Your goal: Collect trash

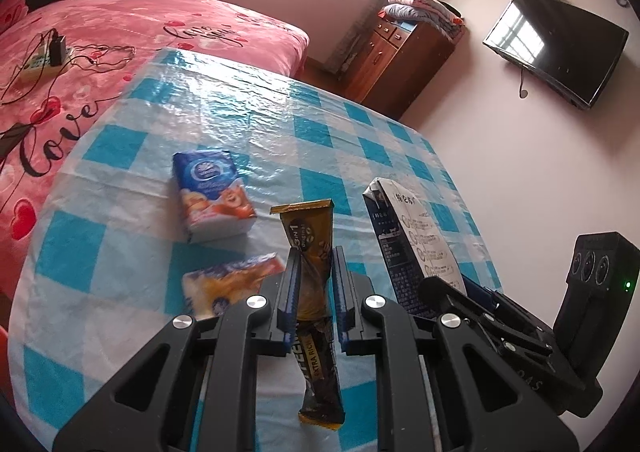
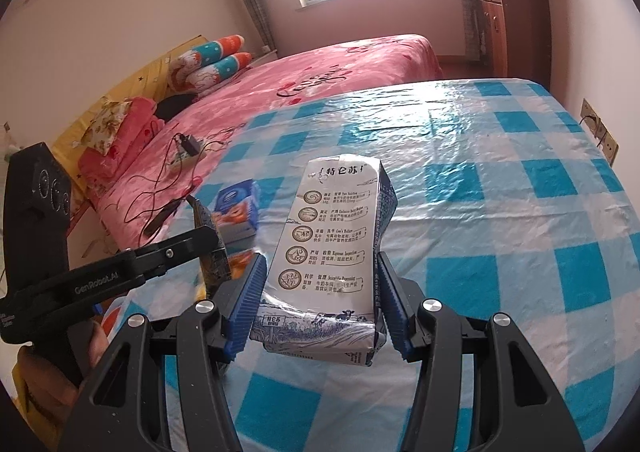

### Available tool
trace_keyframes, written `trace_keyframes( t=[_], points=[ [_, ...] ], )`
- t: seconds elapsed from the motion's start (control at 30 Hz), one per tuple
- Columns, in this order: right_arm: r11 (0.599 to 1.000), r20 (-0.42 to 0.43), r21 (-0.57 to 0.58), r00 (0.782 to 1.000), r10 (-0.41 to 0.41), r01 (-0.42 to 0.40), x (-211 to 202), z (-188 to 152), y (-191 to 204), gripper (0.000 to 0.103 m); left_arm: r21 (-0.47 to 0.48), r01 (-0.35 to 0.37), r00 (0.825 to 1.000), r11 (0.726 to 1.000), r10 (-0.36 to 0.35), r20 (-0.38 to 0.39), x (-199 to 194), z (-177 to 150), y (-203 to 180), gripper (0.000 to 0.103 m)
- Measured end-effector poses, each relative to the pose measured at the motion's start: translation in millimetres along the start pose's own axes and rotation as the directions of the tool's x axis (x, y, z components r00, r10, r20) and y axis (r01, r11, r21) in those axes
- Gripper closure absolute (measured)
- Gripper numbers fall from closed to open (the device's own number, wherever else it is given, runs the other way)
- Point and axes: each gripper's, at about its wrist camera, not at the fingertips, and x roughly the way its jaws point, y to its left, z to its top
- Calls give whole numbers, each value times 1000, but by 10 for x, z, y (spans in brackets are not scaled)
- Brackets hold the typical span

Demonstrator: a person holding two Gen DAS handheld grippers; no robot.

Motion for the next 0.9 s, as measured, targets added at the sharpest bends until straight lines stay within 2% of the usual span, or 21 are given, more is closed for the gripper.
trace_keyframes(
  t=[0.7,0.9],
  points=[
    [992,-34,-92,996,82,-85,-95,-257,608,47,-69,52,997,996,-48,61,-618,-248,350,86],
    [988,-61,-122,994,87,-94,-32,-356,724,47,-80,27,999,996,-25,21,-586,-361,512,86]
  ],
)
